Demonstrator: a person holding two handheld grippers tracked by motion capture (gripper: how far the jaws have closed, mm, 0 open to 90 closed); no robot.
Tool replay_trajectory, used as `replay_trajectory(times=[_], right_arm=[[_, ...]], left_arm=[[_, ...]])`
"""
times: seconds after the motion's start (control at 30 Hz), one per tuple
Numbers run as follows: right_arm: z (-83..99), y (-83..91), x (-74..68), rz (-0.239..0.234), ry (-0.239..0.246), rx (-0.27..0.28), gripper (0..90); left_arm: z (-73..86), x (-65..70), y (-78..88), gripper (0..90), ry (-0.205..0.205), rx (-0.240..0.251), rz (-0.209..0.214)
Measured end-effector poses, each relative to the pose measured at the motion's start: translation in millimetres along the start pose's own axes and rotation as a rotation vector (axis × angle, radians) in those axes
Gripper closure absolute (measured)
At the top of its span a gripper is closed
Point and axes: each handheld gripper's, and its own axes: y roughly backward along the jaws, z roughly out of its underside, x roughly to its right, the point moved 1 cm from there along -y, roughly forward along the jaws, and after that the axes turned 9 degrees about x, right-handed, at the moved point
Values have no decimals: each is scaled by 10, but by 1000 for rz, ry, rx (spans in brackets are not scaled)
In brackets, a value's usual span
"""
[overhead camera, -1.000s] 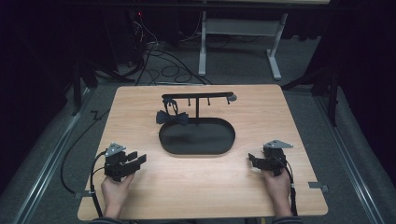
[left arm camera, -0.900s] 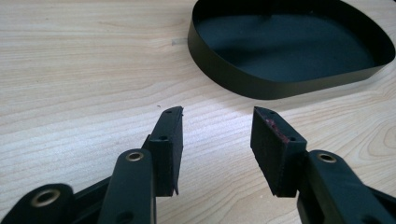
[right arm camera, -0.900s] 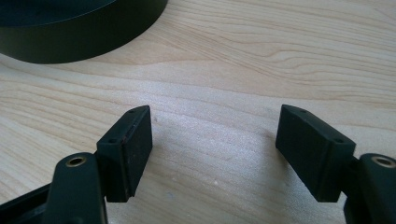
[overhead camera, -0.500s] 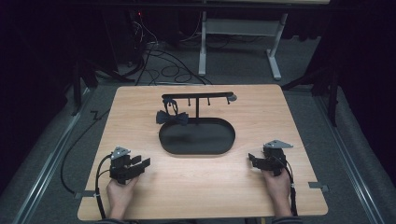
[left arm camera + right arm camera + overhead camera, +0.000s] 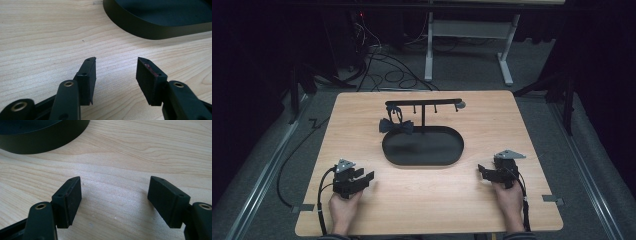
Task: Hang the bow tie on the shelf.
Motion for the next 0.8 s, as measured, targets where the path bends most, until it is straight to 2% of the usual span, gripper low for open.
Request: replay_trajectory(times=[0.33,0.5,0.63,0.77,0.8], right_arm=[[0,0,-1,1,0,0,285],[0,0,-1,1,0,0,285],[0,0,-1,1,0,0,285],[0,0,1,-1,1,1,285],[0,0,1,-1,1,1,285]], left_arm=[[61,-6,-56,490,-40,-13,-44],[73,-15,-63,481,-57,-2,-61],[105,-4,-80,460,-104,21,-82],[111,55,-101,426,-154,6,-102],[111,55,-101,418,-154,6,-102]])
